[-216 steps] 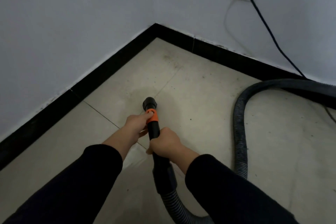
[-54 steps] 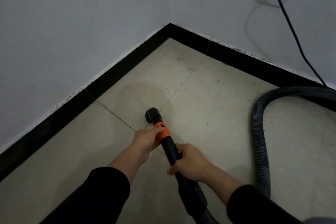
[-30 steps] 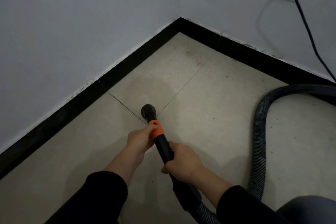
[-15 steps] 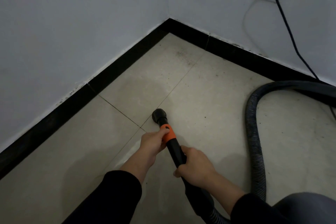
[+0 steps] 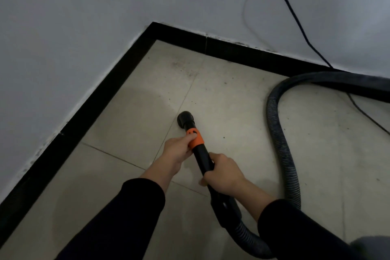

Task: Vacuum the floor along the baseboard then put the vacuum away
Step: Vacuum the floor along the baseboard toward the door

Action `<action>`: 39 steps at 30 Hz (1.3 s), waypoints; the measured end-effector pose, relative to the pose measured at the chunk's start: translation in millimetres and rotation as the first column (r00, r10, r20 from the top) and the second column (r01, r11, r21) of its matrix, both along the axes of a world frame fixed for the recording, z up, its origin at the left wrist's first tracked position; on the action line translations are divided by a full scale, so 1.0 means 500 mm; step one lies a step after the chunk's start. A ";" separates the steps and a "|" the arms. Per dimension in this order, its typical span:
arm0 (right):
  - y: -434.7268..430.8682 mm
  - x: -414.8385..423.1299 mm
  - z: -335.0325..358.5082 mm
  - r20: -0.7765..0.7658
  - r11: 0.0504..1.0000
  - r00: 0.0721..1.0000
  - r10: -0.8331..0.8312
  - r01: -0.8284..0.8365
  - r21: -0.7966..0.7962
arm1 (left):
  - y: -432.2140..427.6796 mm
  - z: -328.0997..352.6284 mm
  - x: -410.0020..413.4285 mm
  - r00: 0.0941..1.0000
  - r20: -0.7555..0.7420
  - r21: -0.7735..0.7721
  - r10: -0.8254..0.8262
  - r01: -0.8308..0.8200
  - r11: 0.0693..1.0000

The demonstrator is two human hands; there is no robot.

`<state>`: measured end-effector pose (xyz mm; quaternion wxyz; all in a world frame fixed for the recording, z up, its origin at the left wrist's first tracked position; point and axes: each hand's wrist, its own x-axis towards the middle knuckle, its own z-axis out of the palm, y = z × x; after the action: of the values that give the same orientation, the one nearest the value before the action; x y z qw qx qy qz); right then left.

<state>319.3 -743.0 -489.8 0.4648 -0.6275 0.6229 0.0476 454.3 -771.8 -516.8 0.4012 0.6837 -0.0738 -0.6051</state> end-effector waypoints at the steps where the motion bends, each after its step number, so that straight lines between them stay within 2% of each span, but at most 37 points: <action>1: -0.010 0.006 0.002 -0.007 1.000 1.000 -0.016 0.016 0.007 | -0.014 0.001 0.006 1.000 -0.006 0.004 -0.020 0.020 1.000; 12: -0.101 0.088 0.026 -0.105 0.960 0.958 -0.267 0.274 0.055 | -0.173 0.022 0.053 0.943 -0.040 0.055 -0.331 0.333 0.941; 17: -0.127 0.136 0.048 -0.149 0.939 0.934 -0.324 0.337 0.068 | -0.207 0.034 0.087 0.917 -0.038 0.077 -0.398 0.400 0.913; 21: -0.131 0.163 0.052 -0.155 0.926 0.922 -0.356 0.370 0.076 | -0.197 0.028 0.114 0.905 -0.083 0.088 -0.418 0.424 0.901; 30: -0.116 0.161 0.014 -0.114 0.937 0.933 -0.342 0.347 0.030 | -0.187 0.005 0.118 0.928 -0.070 0.067 -0.367 0.371 0.926; 39: -0.103 0.178 0.010 -0.096 0.969 0.966 -0.242 0.245 0.025 | -0.164 -0.005 0.153 0.944 -0.037 0.074 -0.327 0.329 0.941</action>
<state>408.4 -794.3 -484.8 0.4493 -0.5346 0.7151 0.0305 530.9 -853.8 -519.1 0.2684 0.6699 -0.1578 -0.6740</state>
